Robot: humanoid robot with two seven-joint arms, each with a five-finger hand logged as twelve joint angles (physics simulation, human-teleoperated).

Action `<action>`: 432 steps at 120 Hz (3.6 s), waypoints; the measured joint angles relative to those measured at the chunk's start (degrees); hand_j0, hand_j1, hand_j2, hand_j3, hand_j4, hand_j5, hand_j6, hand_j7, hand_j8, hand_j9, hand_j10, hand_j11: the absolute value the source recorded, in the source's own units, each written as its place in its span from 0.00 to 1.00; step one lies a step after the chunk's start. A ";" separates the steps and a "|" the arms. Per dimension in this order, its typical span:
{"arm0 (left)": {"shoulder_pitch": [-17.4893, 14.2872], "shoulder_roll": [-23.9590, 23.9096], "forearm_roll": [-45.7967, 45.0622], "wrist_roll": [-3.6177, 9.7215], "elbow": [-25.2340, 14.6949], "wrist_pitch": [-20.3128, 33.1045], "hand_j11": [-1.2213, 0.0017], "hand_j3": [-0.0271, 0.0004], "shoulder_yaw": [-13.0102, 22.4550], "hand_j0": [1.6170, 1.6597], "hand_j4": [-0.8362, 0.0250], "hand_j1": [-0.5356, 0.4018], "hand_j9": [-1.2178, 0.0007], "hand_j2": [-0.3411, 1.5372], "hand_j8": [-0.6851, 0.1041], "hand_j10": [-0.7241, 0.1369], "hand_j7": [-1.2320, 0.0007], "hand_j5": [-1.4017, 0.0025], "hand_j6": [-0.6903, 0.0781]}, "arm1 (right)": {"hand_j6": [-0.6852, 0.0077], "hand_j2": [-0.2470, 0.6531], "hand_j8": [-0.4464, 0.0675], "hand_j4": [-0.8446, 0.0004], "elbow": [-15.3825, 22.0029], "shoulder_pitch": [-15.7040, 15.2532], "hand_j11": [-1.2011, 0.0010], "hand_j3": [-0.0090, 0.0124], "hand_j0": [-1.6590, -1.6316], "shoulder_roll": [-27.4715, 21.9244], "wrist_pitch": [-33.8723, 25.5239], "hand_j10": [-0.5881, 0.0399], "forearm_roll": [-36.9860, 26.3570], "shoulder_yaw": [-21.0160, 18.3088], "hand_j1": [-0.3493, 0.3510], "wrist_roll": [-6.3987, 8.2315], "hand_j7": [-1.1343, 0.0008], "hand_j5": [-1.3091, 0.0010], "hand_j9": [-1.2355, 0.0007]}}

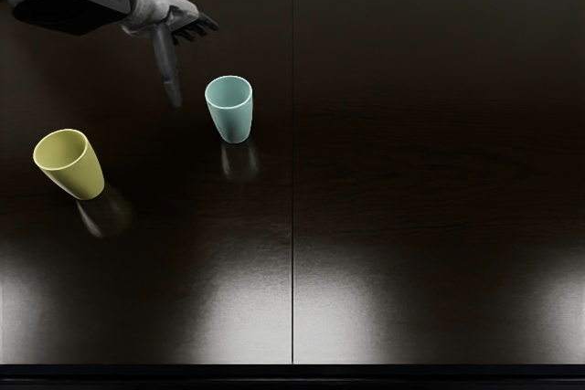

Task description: Pick up cup and place in cup with left hand

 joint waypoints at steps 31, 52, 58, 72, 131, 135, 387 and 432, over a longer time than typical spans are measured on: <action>9.13 -8.46 2.24 -0.28 3.38 18.45 1.00 0.99 -5.20 0.96 0.97 0.94 1.00 0.18 0.86 0.84 1.00 1.00 0.89 | 0.97 0.27 0.84 0.98 0.00 -0.01 0.98 0.42 0.04 0.00 0.01 0.92 0.00 0.02 0.02 0.00 0.98 0.99 0.99; 12.33 -9.79 2.65 -0.41 4.23 27.69 1.00 0.99 -6.23 0.96 0.97 0.94 1.00 0.18 0.86 0.84 1.00 1.00 0.89 | 0.97 0.27 0.84 0.98 0.00 0.00 0.98 0.42 0.04 0.00 0.01 0.92 0.00 0.01 0.02 0.00 0.98 0.99 0.99; 12.59 -9.83 2.53 -0.45 4.30 28.50 1.00 0.99 -6.31 0.96 0.97 0.94 1.00 0.18 0.86 0.84 1.00 1.00 0.89 | 0.97 0.27 0.84 0.98 0.00 0.00 0.98 0.42 0.04 0.00 0.01 0.92 0.00 0.01 0.02 0.00 0.98 0.99 0.99; 12.94 -9.92 2.51 -0.49 4.38 29.36 1.00 0.99 -6.16 0.96 0.97 0.94 1.00 0.18 0.86 0.84 1.00 1.00 0.89 | 0.97 0.27 0.84 0.98 0.00 0.00 0.98 0.42 0.04 0.00 0.01 0.92 0.00 0.01 0.02 0.00 0.98 0.99 0.99; 16.53 -9.92 13.28 -0.18 4.33 29.79 0.99 0.99 -6.21 0.96 0.96 0.94 0.99 0.18 0.86 0.83 0.99 0.99 0.89 | 0.97 0.27 0.84 0.98 0.00 0.00 0.98 0.42 0.04 0.00 0.01 0.92 0.00 0.02 0.02 0.00 0.98 0.99 0.99; 16.57 -9.92 13.38 -0.17 4.33 29.83 0.99 0.99 -6.20 0.96 0.96 0.93 0.99 0.18 0.85 0.83 0.99 0.99 0.88 | 0.97 0.27 0.84 0.98 0.00 0.00 0.98 0.42 0.04 0.00 0.01 0.92 0.00 0.01 0.02 0.00 0.98 0.99 0.99; 9.27 -9.35 17.16 4.59 2.81 16.45 0.44 0.99 -9.14 0.87 0.51 0.43 0.43 0.24 0.56 0.32 0.41 0.45 0.60 | 0.97 0.27 0.84 0.98 0.00 0.00 0.98 0.42 0.04 0.00 0.01 0.92 0.00 0.00 0.02 0.00 0.98 0.99 0.99; -0.51 9.28 9.75 4.64 -0.63 0.00 0.43 0.99 7.40 0.85 0.42 0.47 0.43 0.22 0.52 0.29 0.43 0.48 0.51 | 0.97 0.27 0.84 0.98 0.00 -0.01 0.98 0.42 0.04 0.00 0.01 0.92 0.00 0.00 0.02 0.00 0.98 0.99 0.99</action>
